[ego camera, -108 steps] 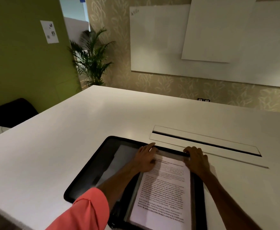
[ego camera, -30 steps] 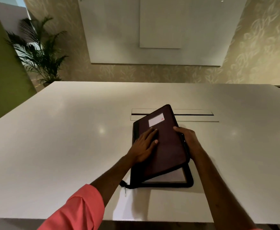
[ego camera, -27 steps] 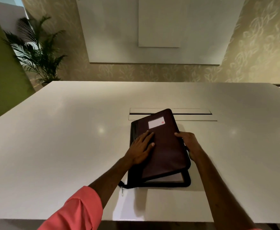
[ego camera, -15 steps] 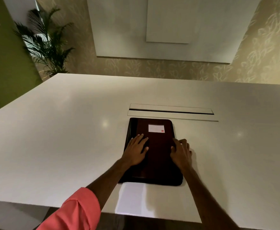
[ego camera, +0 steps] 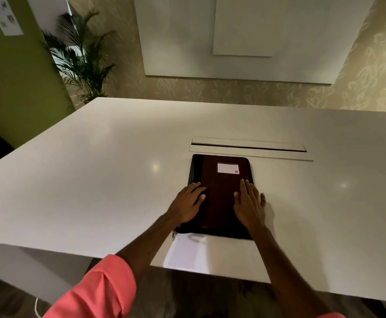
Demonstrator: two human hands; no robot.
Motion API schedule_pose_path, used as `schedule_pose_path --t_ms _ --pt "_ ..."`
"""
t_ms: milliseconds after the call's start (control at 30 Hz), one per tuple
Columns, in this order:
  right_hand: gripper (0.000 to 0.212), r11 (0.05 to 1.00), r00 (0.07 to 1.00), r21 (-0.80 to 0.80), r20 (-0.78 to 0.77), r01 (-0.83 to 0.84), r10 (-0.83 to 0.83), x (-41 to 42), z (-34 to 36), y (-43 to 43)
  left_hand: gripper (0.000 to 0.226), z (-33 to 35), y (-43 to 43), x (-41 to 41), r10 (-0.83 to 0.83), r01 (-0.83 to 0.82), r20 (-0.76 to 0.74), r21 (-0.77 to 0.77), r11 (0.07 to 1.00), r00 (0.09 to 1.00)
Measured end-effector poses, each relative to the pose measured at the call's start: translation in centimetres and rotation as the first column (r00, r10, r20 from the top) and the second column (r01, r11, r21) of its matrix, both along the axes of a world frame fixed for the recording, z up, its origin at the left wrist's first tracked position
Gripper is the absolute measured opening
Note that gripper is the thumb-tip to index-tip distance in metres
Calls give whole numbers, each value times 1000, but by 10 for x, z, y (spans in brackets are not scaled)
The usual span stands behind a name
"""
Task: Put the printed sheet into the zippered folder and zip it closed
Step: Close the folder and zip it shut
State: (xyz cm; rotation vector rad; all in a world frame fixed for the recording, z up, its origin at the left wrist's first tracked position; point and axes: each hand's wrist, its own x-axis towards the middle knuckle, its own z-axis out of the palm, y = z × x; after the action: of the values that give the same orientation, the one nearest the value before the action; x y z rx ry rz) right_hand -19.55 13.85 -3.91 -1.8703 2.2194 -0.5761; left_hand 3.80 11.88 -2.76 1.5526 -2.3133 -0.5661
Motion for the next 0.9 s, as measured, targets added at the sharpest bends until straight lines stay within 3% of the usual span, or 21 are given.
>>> schedule_pose_path --t_ms 167,333,467,600,900 --pt "52 982 994 -156 13 -108 111 69 -7 24 42 -6 30 34 69 -69 -256 11 998 964" --pt "18 929 981 -320 3 -183 194 126 -15 65 33 -15 59 71 89 -123 -394 -62 991 915" --pt "41 940 954 -166 -99 -297 284 152 -26 81 36 -28 79 87 156 -168 -482 18 986 862" --pt "41 945 931 -74 -215 -318 296 166 -28 82 32 -34 92 88 131 -148 -404 -12 989 905" --pt "26 958 941 -34 -203 -284 272 168 -25 91 20 -27 93 87 95 -115 -267 -63 991 959"
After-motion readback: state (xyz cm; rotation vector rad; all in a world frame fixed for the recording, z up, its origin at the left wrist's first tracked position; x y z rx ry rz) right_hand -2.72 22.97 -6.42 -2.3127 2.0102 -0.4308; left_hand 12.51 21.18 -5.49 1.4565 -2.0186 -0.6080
